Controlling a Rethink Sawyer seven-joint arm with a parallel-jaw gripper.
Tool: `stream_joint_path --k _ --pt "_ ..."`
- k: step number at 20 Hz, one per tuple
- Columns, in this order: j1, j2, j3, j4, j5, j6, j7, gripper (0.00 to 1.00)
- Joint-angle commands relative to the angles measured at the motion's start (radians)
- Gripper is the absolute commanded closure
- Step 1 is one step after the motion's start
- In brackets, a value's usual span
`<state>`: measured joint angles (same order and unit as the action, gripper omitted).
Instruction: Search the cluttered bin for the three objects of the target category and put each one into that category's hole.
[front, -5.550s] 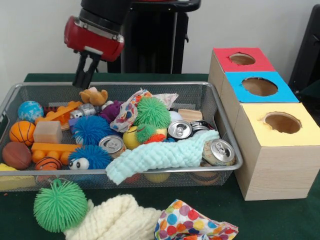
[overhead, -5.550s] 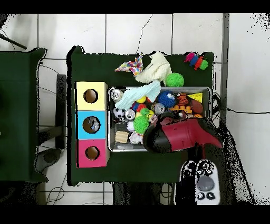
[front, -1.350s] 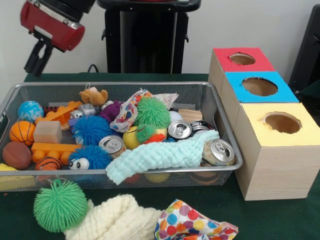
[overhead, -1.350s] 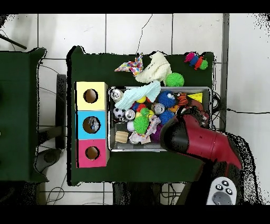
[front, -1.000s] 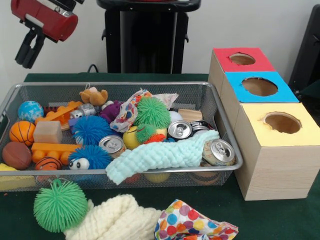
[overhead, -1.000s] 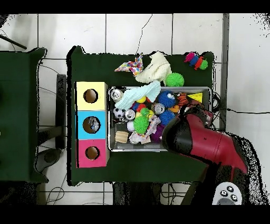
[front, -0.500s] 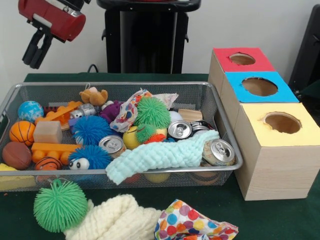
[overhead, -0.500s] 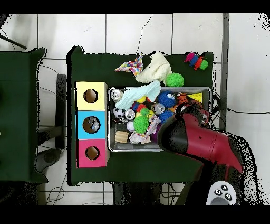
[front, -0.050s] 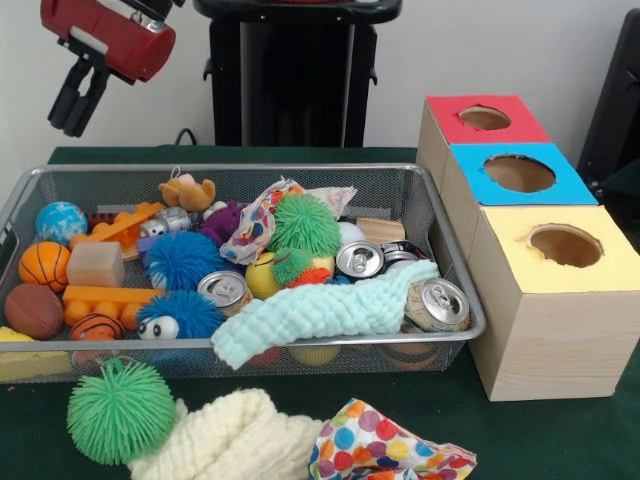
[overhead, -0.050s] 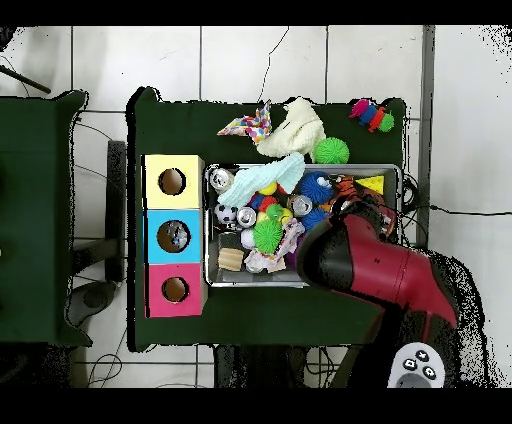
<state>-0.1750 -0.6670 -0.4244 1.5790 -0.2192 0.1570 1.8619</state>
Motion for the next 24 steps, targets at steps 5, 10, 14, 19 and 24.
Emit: stream_joint_path --k 5,10,14,19,24 --pt "0.020 0.046 0.009 -0.011 0.003 -0.014 0.139 1.00" --pt "0.007 0.067 0.038 -0.048 -0.023 -0.080 0.108 1.00" --pt "-0.026 0.088 0.092 -0.119 -0.032 -0.025 0.043 1.00" --pt "0.000 0.135 0.070 -0.187 -0.017 0.001 0.054 1.00" --pt "0.014 0.164 0.052 -0.215 0.010 0.004 0.098 1.00"
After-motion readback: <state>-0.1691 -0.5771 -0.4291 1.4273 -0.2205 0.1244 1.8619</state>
